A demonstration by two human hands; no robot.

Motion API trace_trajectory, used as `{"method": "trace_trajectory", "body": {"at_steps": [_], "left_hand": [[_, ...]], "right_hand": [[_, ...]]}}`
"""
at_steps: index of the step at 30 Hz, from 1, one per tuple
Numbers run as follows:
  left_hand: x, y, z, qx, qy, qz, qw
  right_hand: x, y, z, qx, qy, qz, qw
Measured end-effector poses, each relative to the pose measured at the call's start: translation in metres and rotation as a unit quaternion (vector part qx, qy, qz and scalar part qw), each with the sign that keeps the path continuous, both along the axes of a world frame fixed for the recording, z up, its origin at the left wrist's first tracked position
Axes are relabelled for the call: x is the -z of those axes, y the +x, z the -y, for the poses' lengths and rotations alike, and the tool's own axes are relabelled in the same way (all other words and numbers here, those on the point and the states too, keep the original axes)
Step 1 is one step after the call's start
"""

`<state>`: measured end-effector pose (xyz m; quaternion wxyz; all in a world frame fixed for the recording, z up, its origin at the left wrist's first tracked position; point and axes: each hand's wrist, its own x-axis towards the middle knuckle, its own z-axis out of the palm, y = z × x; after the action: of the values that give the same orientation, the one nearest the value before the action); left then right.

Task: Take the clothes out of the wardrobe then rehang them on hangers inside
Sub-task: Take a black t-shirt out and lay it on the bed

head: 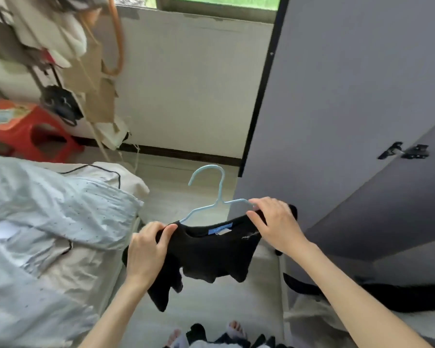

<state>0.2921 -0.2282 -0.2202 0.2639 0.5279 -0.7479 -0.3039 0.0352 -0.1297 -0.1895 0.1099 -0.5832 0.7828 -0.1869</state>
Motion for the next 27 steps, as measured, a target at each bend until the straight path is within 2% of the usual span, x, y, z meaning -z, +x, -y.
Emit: {"method": "trace_trajectory", "body": {"at_steps": [4, 7, 10, 12, 17, 27], "left_hand": [[0.001, 0.081, 0.000, -0.124, 0.019, 0.031, 0.992], [-0.006, 0.135, -0.001, -0.204, 0.024, 0.043, 0.978], [-0.021, 0.184, -0.003, -0.268, -0.010, 0.058, 0.962], [-0.030, 0.215, -0.005, -0.308, -0.065, 0.068, 0.947], [-0.042, 0.275, -0.018, -0.409, -0.164, 0.132, 0.888], [-0.081, 0.354, -0.023, -0.585, -0.280, 0.215, 0.730]], "right_hand": [[0.025, 0.051, 0.052, -0.107, -0.010, -0.047, 0.993], [0.032, 0.101, 0.097, -0.170, -0.053, -0.021, 0.984], [0.030, 0.154, 0.134, -0.228, -0.109, 0.004, 0.968], [0.022, 0.188, 0.153, -0.269, -0.141, 0.014, 0.953], [-0.004, 0.266, 0.192, -0.343, -0.207, 0.071, 0.913], [-0.055, 0.406, 0.268, -0.446, -0.278, 0.141, 0.839]]}}
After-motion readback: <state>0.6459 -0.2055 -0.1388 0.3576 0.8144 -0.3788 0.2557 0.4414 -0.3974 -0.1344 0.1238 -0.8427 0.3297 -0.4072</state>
